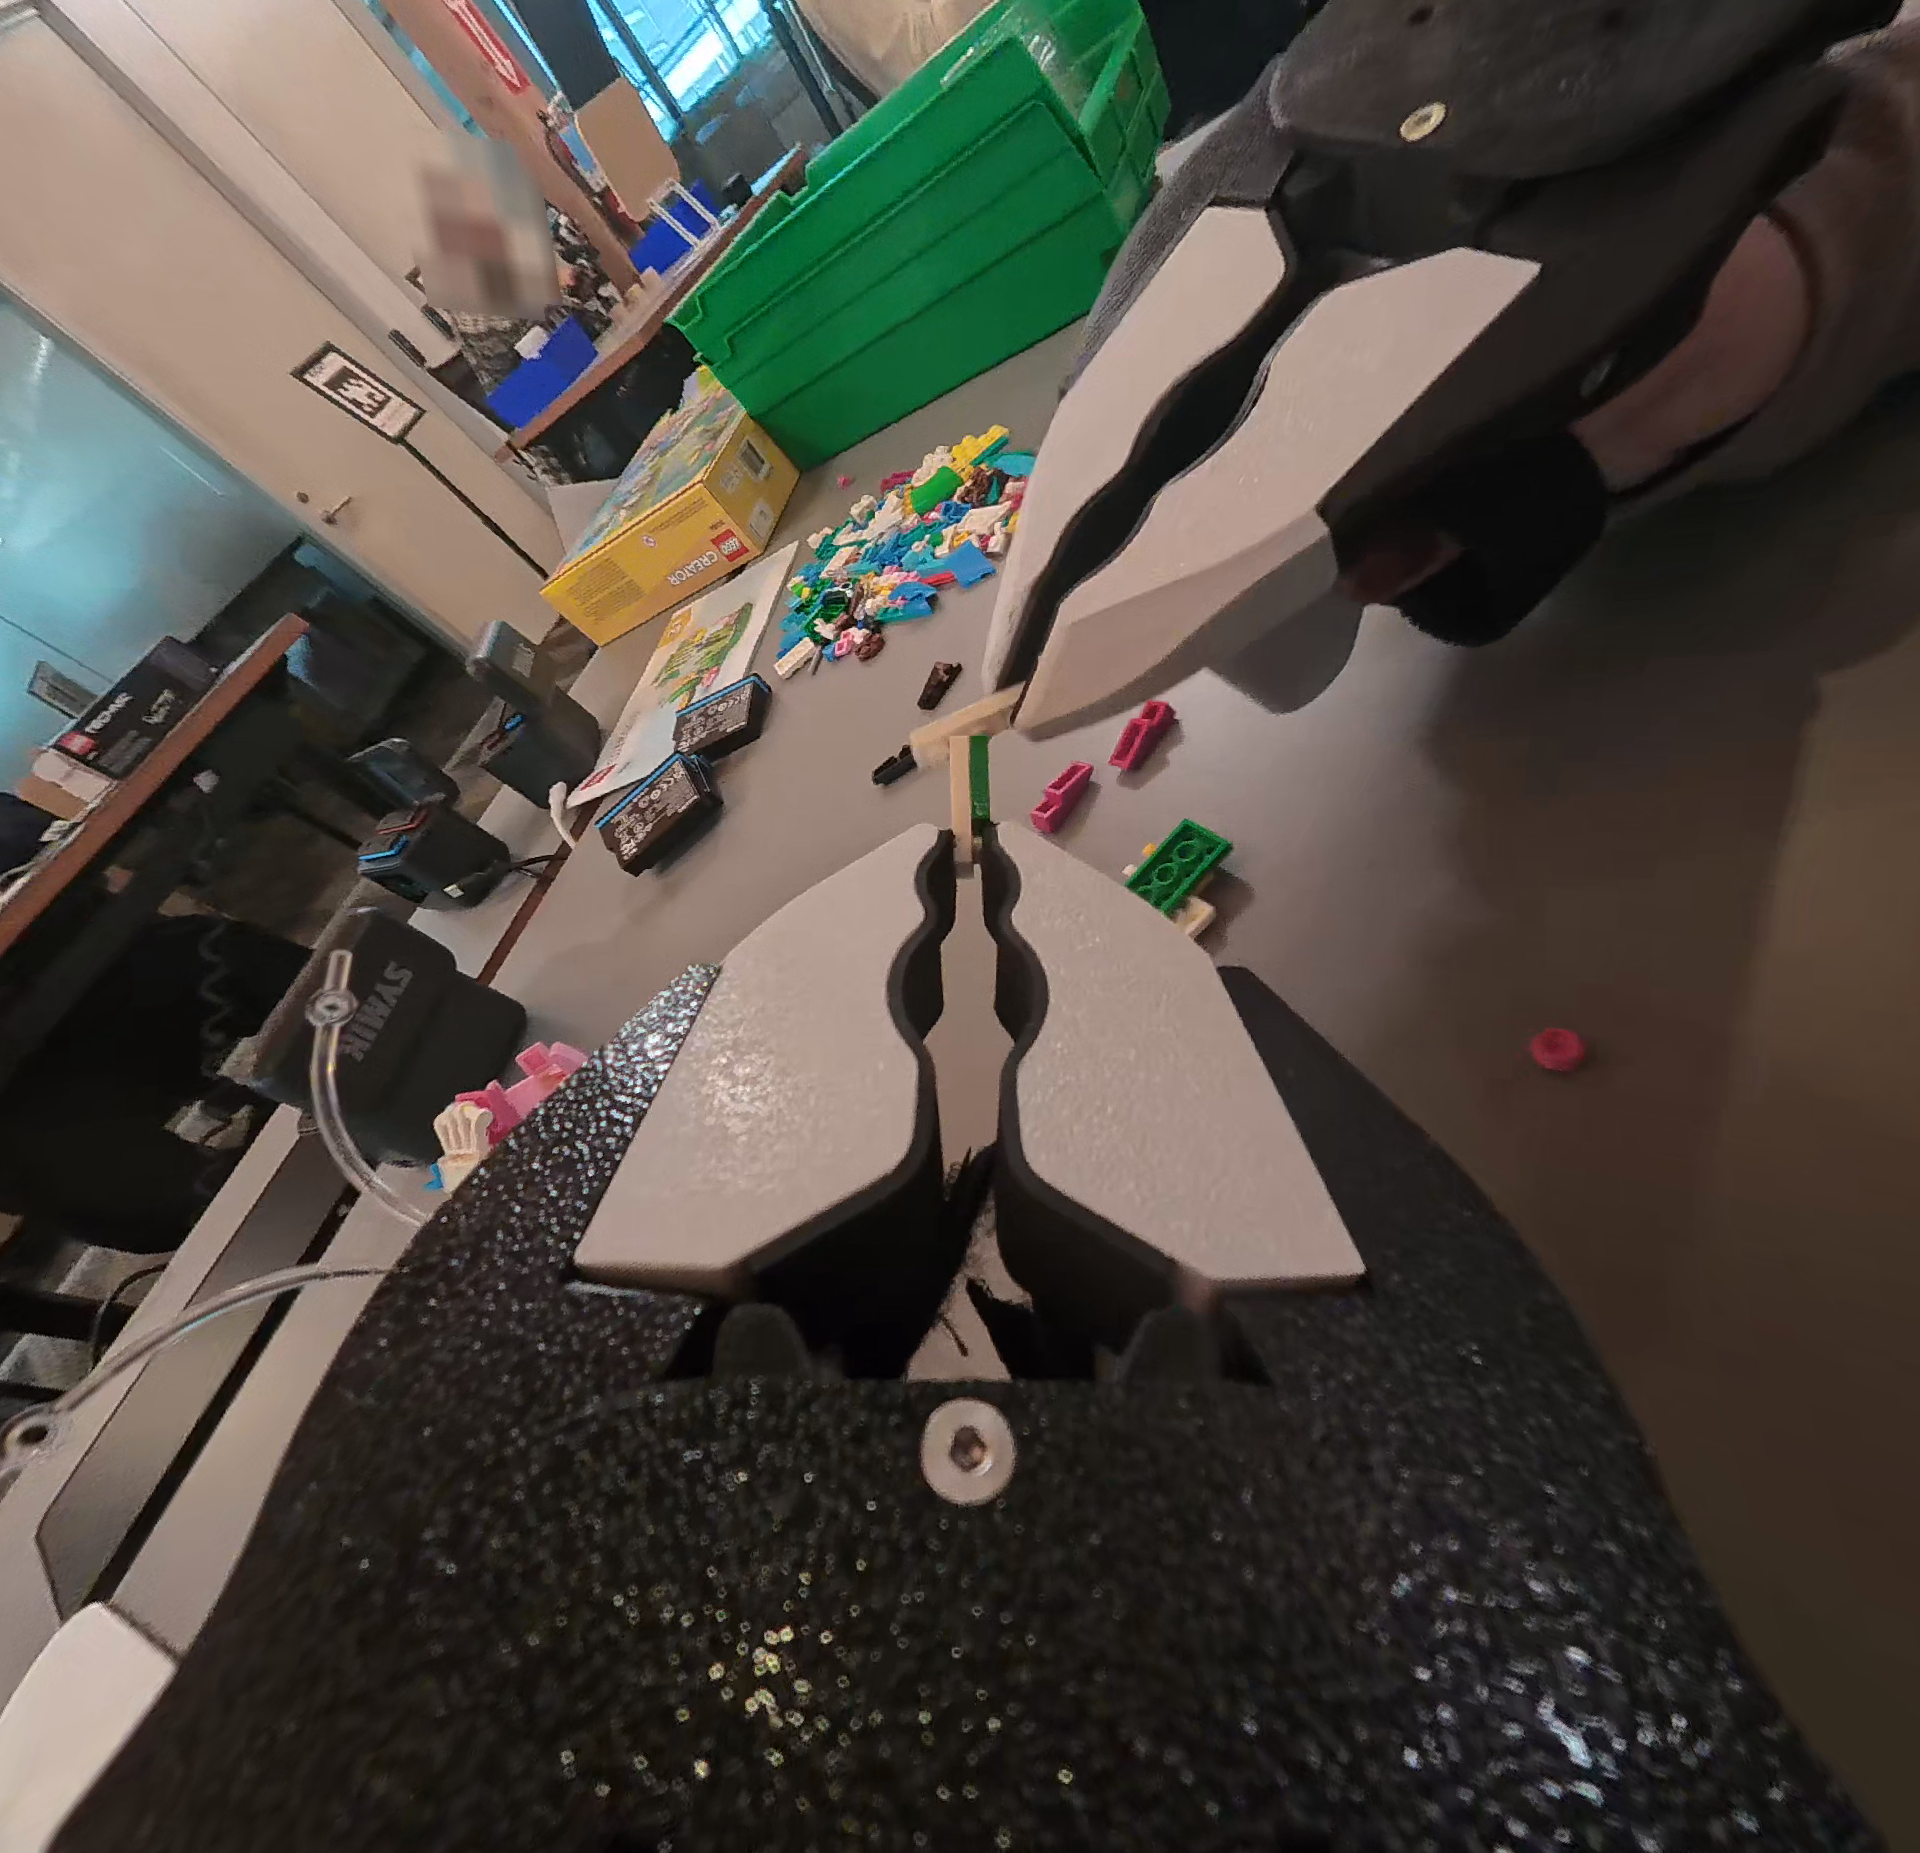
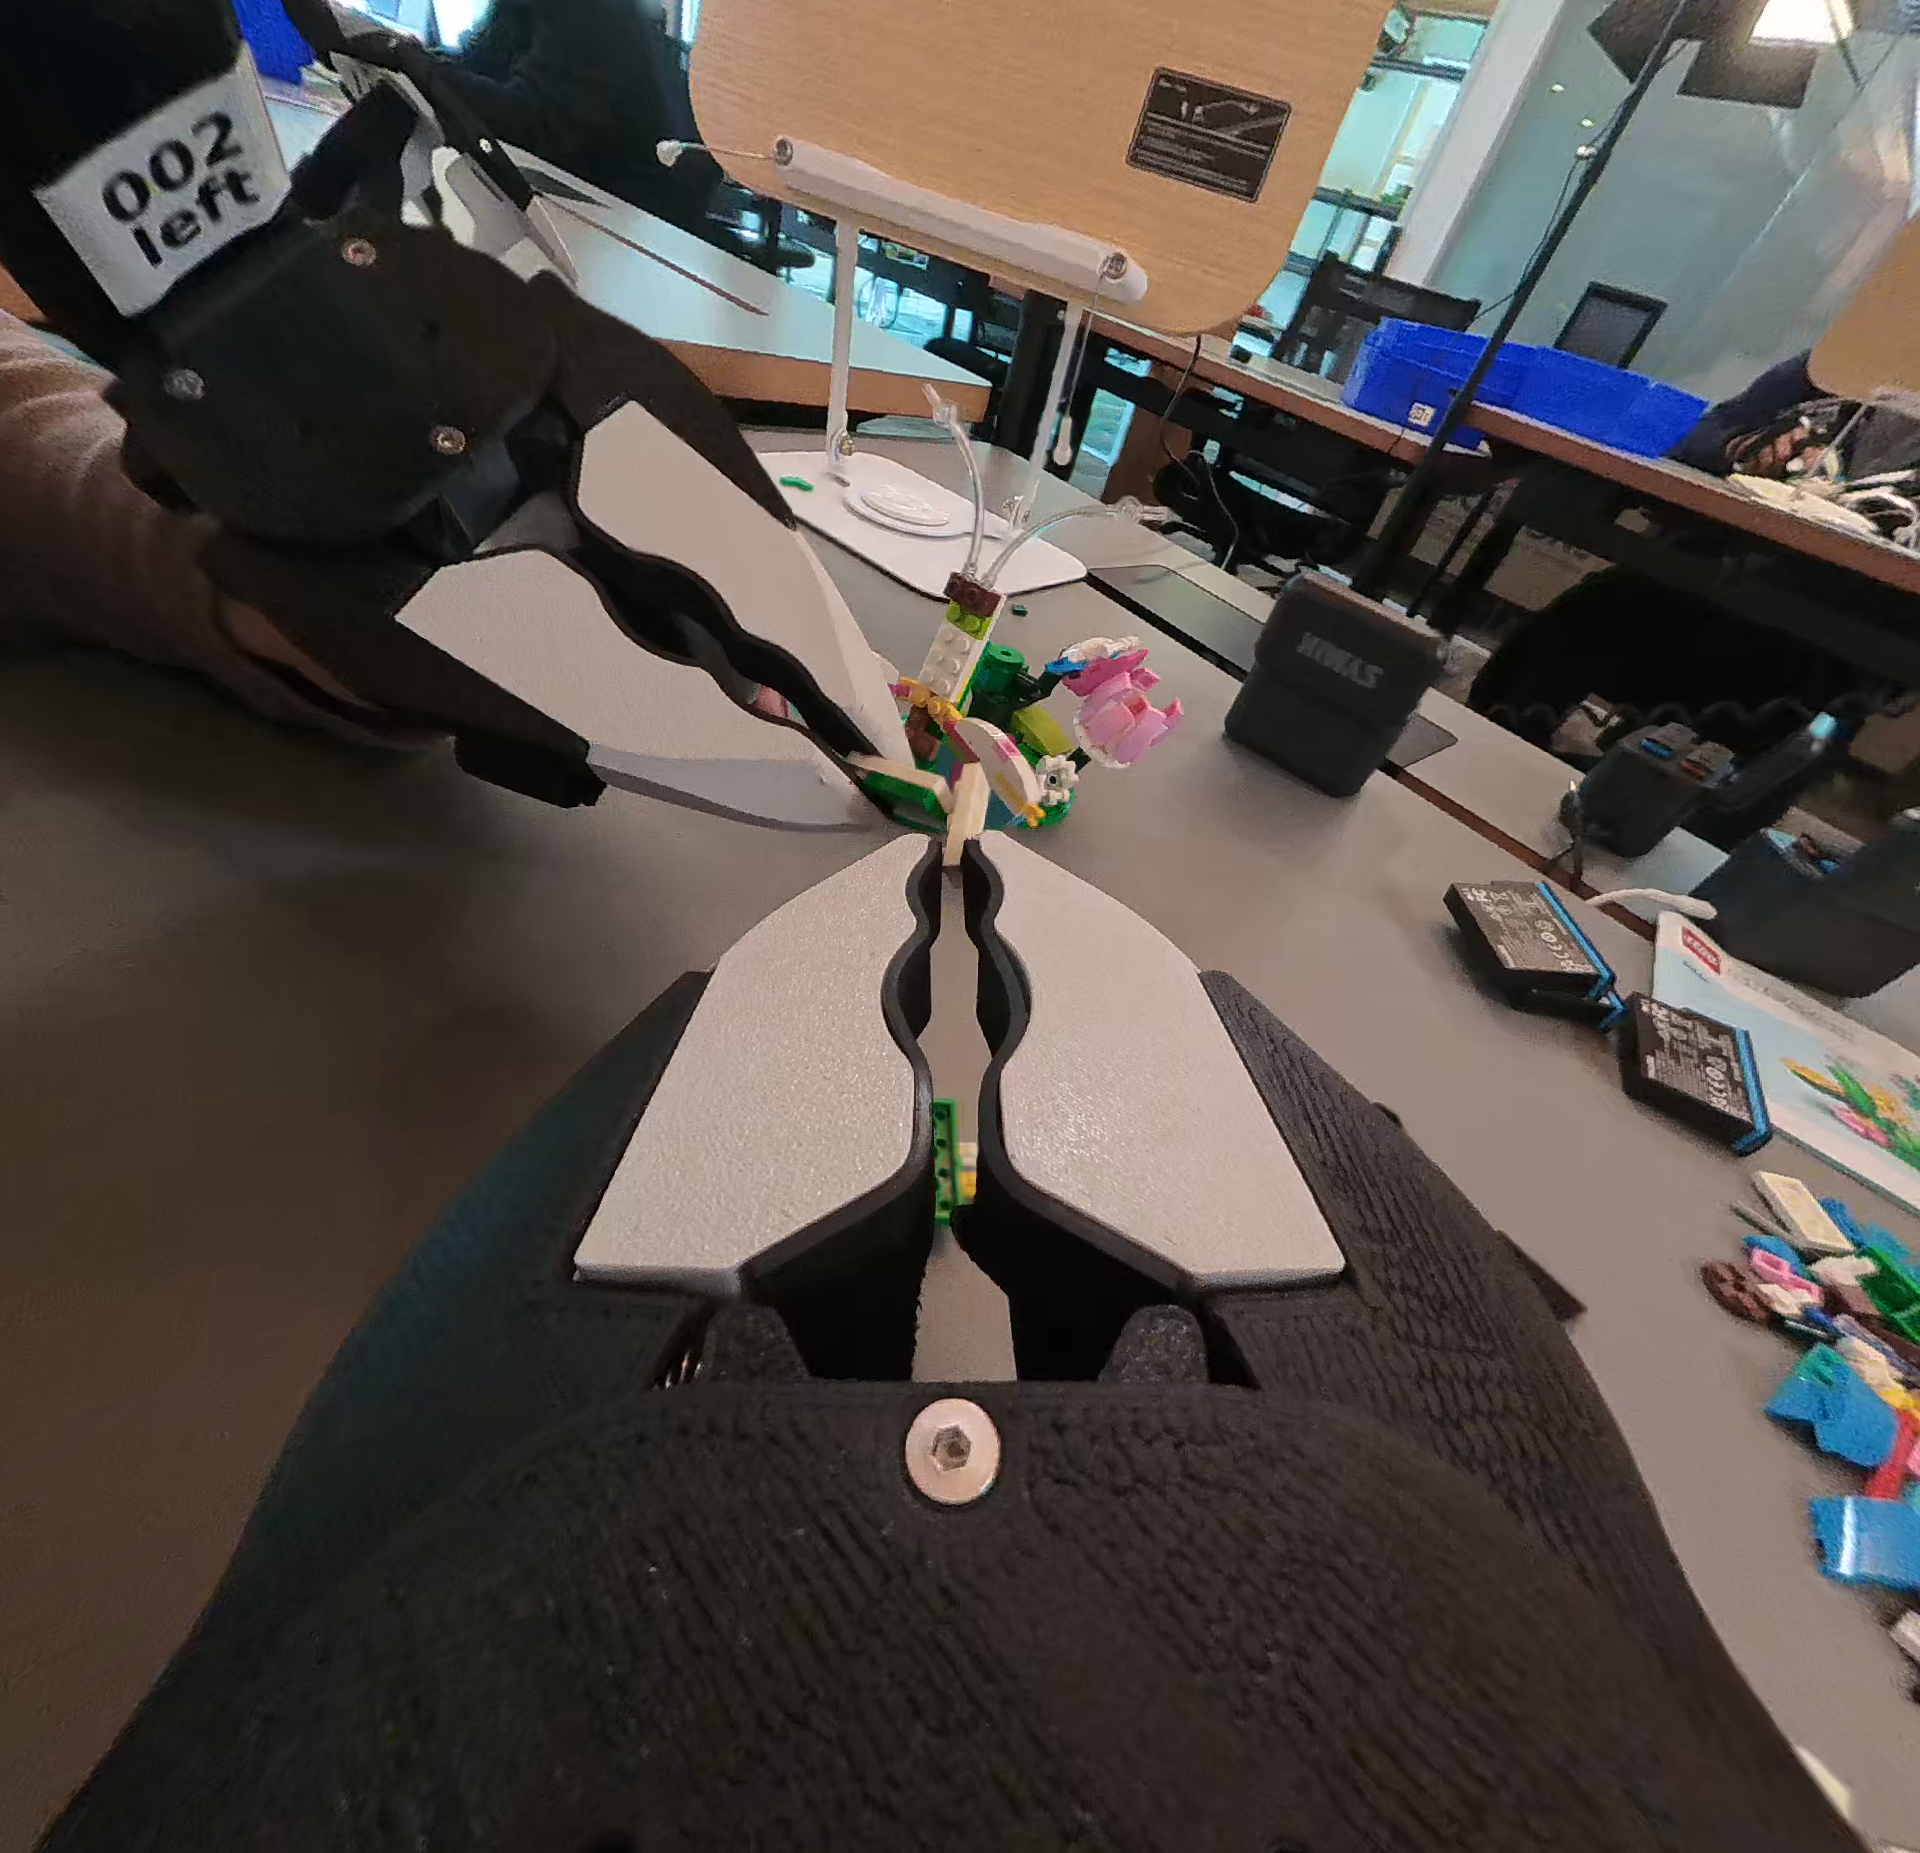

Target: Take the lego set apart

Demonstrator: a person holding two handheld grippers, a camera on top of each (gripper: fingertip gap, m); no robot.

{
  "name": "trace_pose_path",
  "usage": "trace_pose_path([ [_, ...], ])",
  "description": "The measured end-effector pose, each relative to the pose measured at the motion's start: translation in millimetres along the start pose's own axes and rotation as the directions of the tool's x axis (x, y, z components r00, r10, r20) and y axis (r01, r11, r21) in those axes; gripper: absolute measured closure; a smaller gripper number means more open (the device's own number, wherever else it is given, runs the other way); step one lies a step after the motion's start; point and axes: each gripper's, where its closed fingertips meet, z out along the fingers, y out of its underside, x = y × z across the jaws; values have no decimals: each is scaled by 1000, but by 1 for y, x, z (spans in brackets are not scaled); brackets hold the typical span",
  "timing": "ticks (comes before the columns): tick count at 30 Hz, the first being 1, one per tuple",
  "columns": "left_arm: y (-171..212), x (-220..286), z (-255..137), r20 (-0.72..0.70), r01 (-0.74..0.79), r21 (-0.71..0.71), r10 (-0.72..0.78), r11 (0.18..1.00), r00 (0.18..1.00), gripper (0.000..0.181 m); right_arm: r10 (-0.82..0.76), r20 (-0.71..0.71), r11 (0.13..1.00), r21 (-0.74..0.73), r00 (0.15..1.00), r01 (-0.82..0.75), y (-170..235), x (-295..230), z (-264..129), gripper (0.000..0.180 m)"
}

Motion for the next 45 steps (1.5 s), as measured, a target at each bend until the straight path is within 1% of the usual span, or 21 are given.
trace_pose_path([
  [2,5,-4,1,27,-42,-5,42,999,999,176,-37,-17,999,3,999,37,-3,11,-7,177],
  [5,11,-4,3,21,-32,-14,32,999,999,176,-141,-148,990,-29,979,138,-13,55,-40,177],
  [7,12,-2,4,4,-1,-7,1,1000,1000,176,-127,-172,987,-115,977,108,-8,83,-68,177],
  [9,12,0,6,-6,2,4,-2,1000,1000,176,-79,-164,974,-225,983,41,9,103,-94,177],
  [11,13,4,8,-15,0,10,0,1000,1000,176,-74,-147,929,-370,986,14,35,114,-115,177],
  [14,12,9,9,-25,-6,22,7,1000,1000,176,-214,-251,806,-592,944,25,76,149,-148,177],
  [15,12,10,9,-24,-5,30,6,1000,1000,176,-204,-275,791,-612,940,-7,86,155,-153,177],
  [17,7,10,7,-15,9,73,-8,997,1000,176,-88,-232,788,-611,969,-75,103,148,-147,176],
  [20,3,10,6,-11,31,114,-30,993,999,176,-120,-181,742,-669,976,-33,123,147,-142,176],
  [25,4,12,7,-68,127,123,-119,984,991,176,-100,-145,765,-644,984,-17,123,145,-131,176],
  [28,4,14,7,-83,135,124,-126,983,989,176,-102,-123,781,-625,987,3,122,143,-122,176],
  [30,4,15,7,-87,128,123,-117,984,989,176,-125,-109,764,-644,986,25,127,142,-118,176],
  [31,3,16,8,-89,125,124,-115,984,989,176,-141,-109,755,-654,984,36,129,143,-116,175],
  [32,3,17,8,-93,127,124,-116,984,989,176,-152,-109,754,-656,982,44,129,143,-114,168],
  [33,3,17,7,-95,132,125,-120,983,988,176,-155,-109,760,-648,982,48,126,142,-112,160],
  [34,2,17,7,-98,143,127,-131,981,986,176,-152,-111,775,-630,982,49,121,141,-110,158],
  [37,-4,17,7,-133,226,140,-208,964,969,176,-141,-118,847,-529,983,58,88,128,-100,157],
  [39,-10,19,6,-186,296,153,-267,943,946,176,-100,-63,906,-418,993,64,58,102,-84,158],
  [41,-16,21,3,-251,374,169,-327,912,911,177,0,71,955,-297,997,22,30,60,-65,159],
  [43,-24,27,-2,-351,449,191,-366,873,862,177,71,199,973,-229,978,-24,14,24,-50,159],
  [45,-27,30,-5,-414,502,182,-397,846,819,177,80,253,984,-176,964,-35,5,5,-39,158],
])
